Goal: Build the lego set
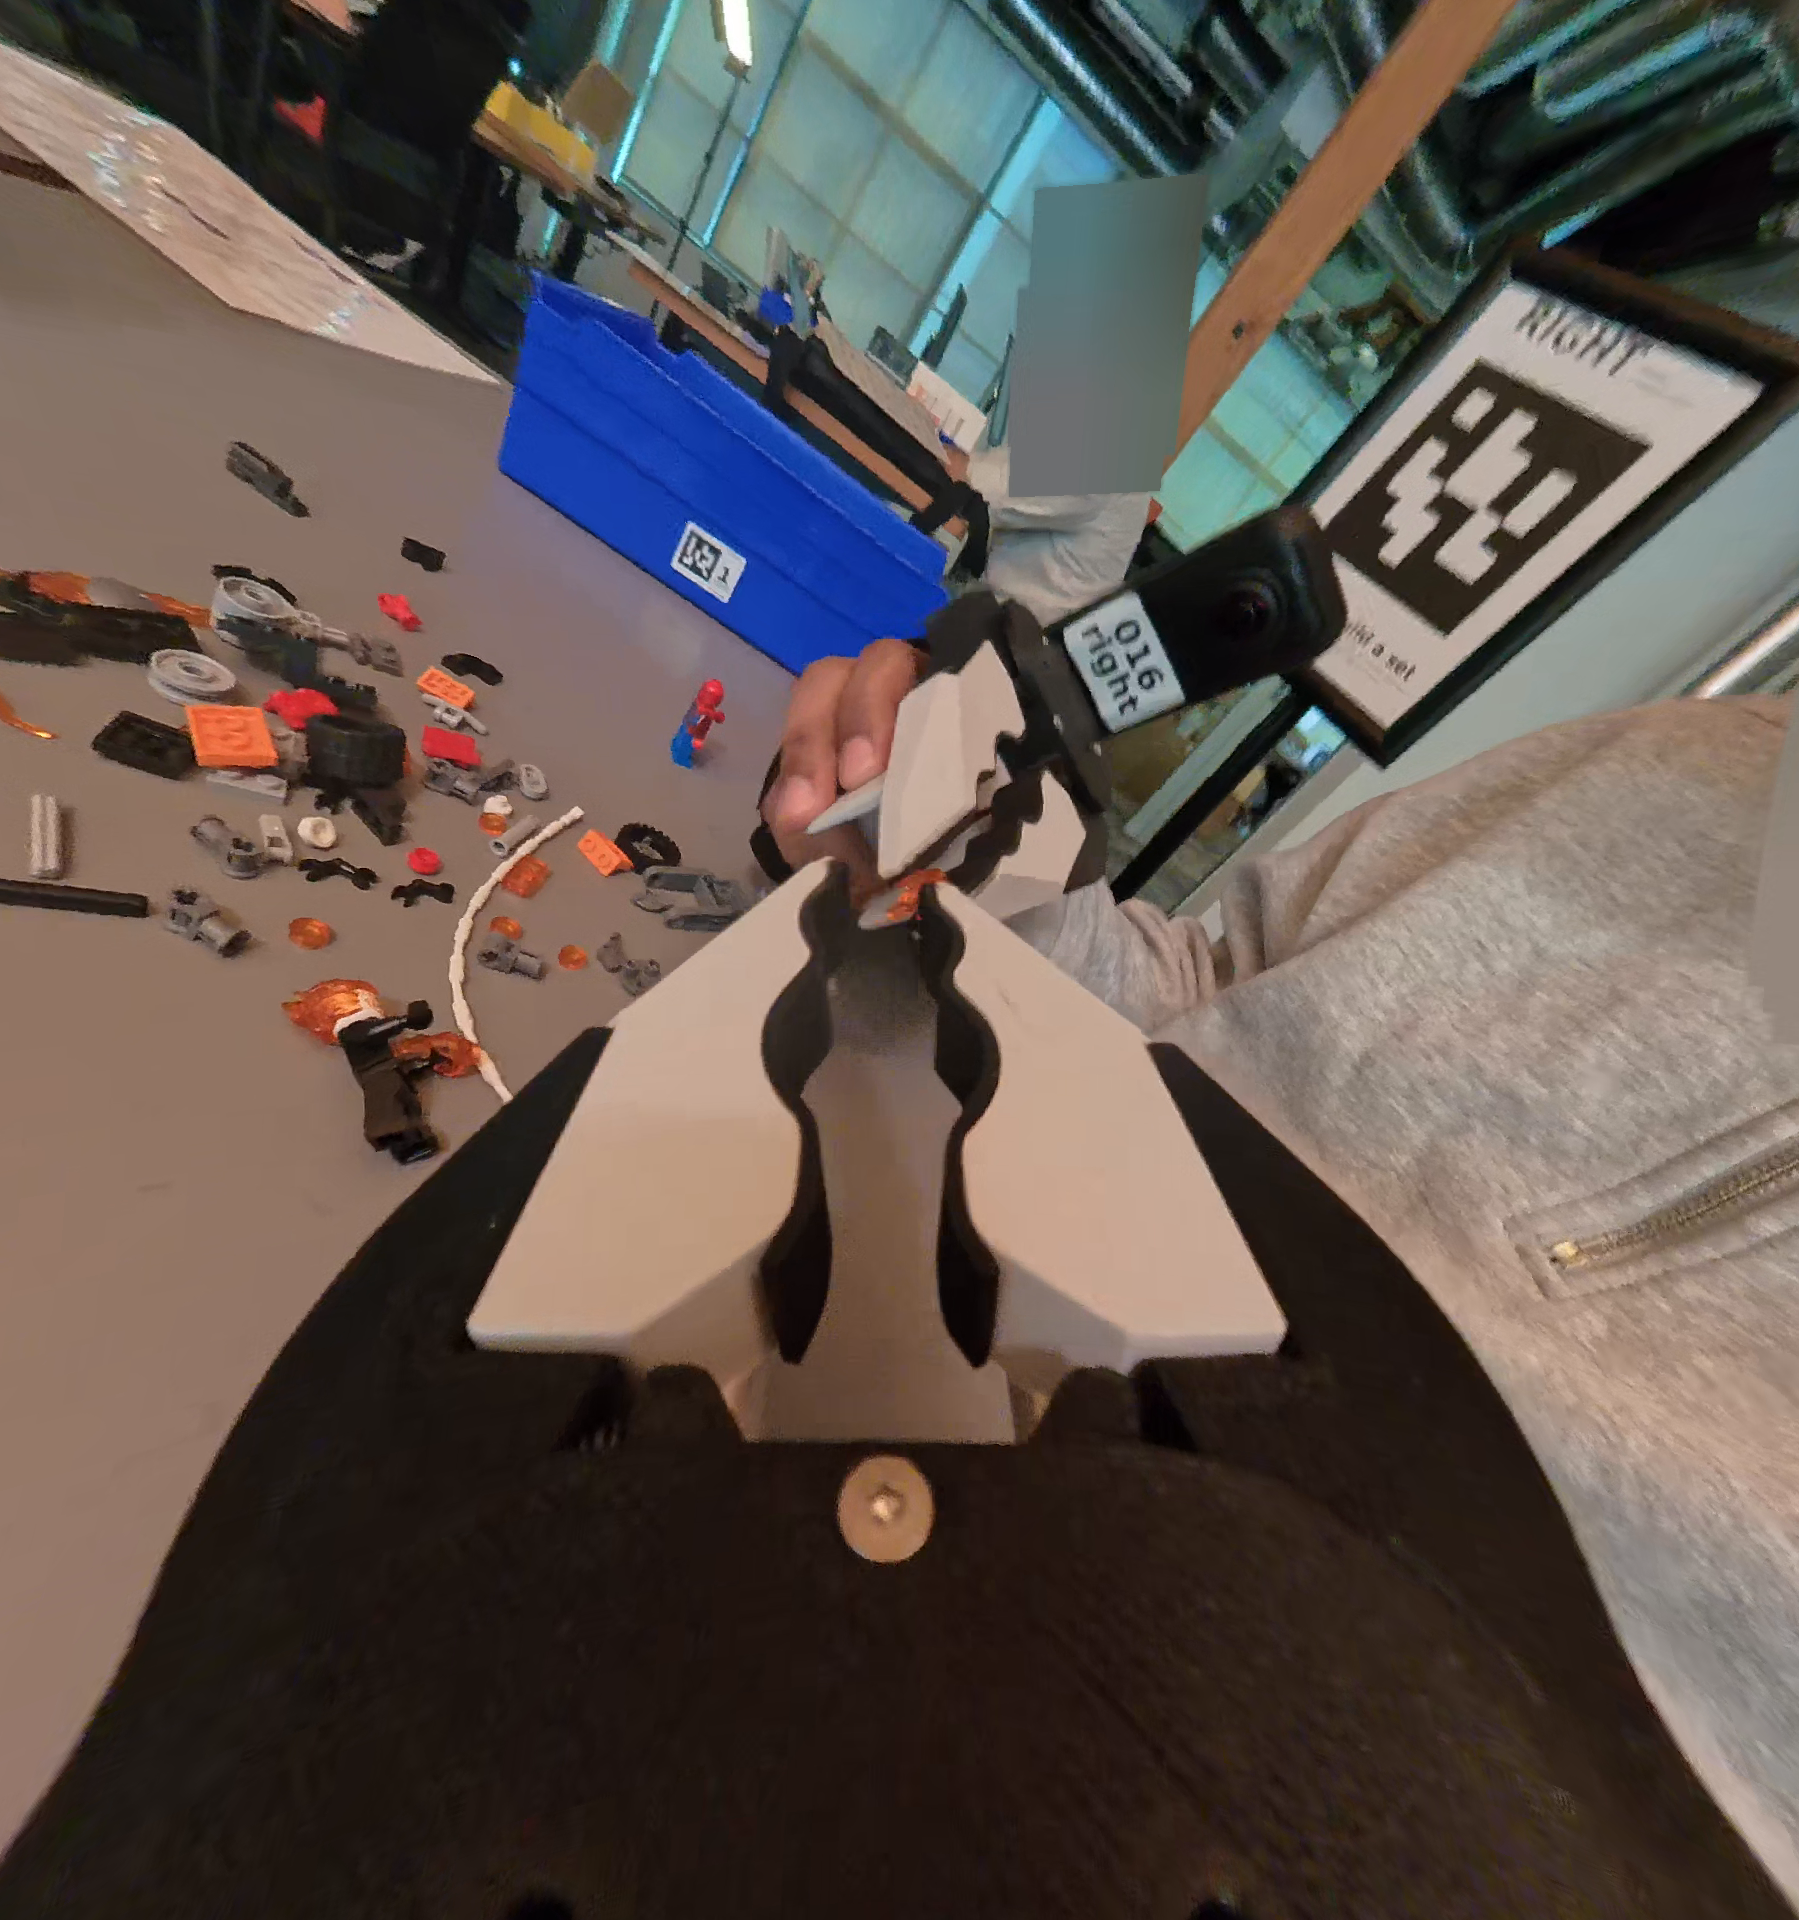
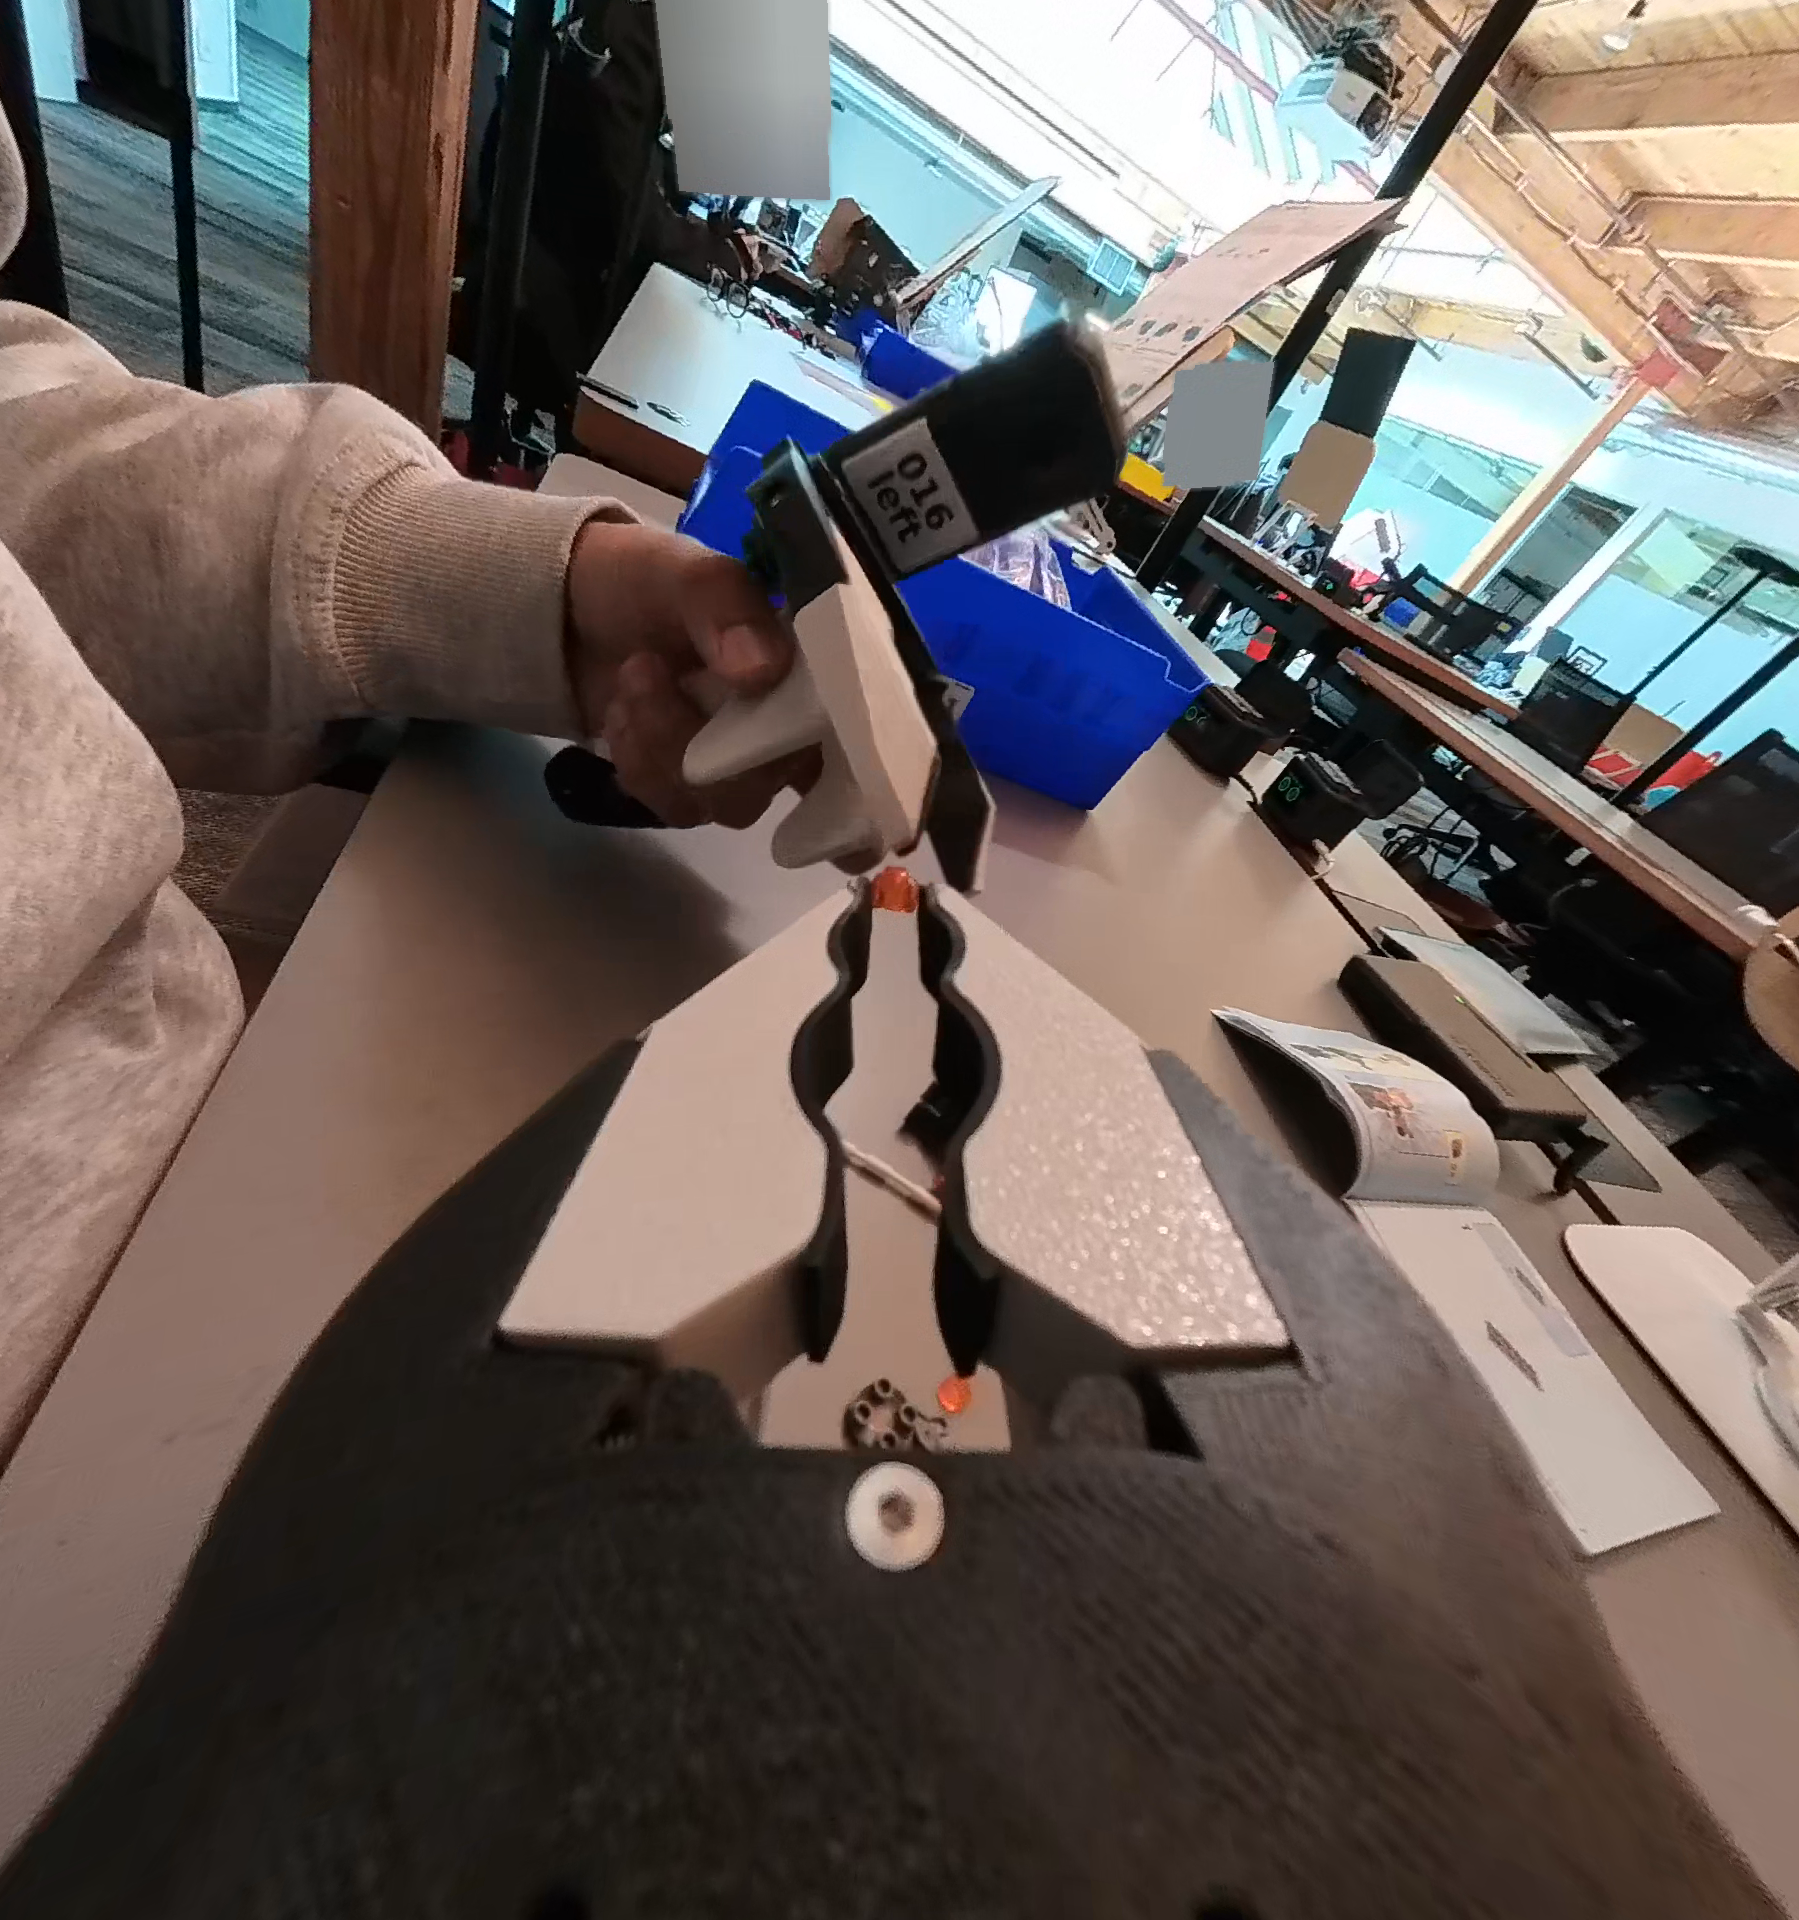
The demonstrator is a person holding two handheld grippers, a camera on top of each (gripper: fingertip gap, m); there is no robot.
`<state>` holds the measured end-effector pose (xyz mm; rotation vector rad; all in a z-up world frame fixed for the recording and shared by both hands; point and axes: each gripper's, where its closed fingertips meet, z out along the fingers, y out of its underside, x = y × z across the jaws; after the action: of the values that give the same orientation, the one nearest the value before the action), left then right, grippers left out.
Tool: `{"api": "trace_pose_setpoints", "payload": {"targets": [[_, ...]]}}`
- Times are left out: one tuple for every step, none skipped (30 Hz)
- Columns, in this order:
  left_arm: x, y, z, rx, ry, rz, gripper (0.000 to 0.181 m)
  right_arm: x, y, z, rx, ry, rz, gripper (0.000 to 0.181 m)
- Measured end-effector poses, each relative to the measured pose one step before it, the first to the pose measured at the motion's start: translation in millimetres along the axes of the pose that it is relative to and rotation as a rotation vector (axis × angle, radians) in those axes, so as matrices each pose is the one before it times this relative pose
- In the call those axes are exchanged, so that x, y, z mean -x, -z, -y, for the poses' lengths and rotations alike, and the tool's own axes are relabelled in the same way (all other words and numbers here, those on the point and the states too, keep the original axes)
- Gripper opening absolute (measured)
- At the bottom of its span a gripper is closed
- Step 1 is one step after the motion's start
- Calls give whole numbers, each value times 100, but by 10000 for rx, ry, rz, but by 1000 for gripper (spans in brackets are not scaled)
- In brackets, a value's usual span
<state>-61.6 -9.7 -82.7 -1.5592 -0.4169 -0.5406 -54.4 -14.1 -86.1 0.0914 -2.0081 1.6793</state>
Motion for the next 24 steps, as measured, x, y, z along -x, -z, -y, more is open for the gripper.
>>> {"api": "trace_pose_setpoints", "payload": {"targets": [[-13,75,308,-251,448,-185,16,-63,21,82,-33,68,-71,7],[-160,71,292,-279,759,-361,23,-95,26,74,-31,86,-94,7],[-176,42,224,-218,1095,-522,33,-130,39,90,-34,96,-114,7],[-328,68,150,-138,1033,-713,35,-115,62,111,-39,97,-107,7],[-374,86,42,-122,675,-686,37,-132,62,147,-49,101,-115,7],[23,59,-10,-86,385,-298,39,-122,87,141,-58,105,-111,7],[338,-2,-65,-12,154,54,40,-81,81,135,-63,74,-76,7],[281,-101,-231,125,11,136,40,-51,68,109,-53,34,-41,7],[66,-176,-333,208,-8,62,39,-20,33,82,-41,17,-10,7],[-164,-210,-274,171,11,-77,38,22,15,44,-29,6,14,7],[-284,-181,-229,132,43,-182,34,47,-18,27,-10,12,23,7],[-165,-159,-155,86,74,-136,29,75,-27,6,-1,20,30,7],[-7,-109,-78,37,48,-58,25,77,-28,17,-3,15,32,7],[51,-62,-5,-15,35,-40,20,68,-22,0,-1,9,27,7],[4,-15,37,-47,45,-78,16,49,-8,3,-4,3,25,7],[-39,-2,48,-48,61,-101,13,43,1,14,-12,-9,28,7],[-39,7,47,-38,49,-87,11,47,-3,20,-13,-23,34,7],[-6,0,15,-14,14,-36,9,47,-11,13,-14,-35,39,7],[57,2,-35,20,-16,33,6,38,2,42,-28,-36,34,7],[-15,-14,-22,17,-31,1,6,12,-9,47,-30,-28,18,7],[-59,-5,-8,13,-11,-21,5,19,10,45,-34,-25,19,7],[-49,-20,-26,17,-18,-26,5,12,18,44,-32,-32,22,7],[-45,-12,4,4,-22,-34,4,6,8,20,-19,-25,13,7],[-48,0,32,-15,-34,-28,4,-6,-15,-18,2,-9,-3,7]]}}
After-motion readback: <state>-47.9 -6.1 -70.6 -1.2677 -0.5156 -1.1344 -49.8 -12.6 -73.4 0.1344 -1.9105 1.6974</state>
